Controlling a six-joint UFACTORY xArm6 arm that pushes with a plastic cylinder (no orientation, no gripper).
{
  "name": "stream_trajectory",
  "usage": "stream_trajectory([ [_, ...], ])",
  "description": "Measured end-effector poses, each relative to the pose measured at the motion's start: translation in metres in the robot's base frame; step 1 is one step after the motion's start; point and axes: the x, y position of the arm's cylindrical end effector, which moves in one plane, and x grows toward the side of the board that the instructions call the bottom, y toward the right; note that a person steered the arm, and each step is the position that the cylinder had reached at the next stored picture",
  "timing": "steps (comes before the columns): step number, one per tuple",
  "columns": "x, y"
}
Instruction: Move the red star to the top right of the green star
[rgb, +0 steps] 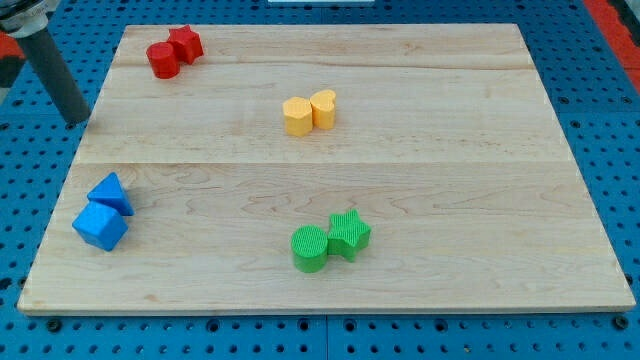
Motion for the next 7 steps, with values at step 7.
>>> stream_trajectory([
  [7,-0.128,0.193],
])
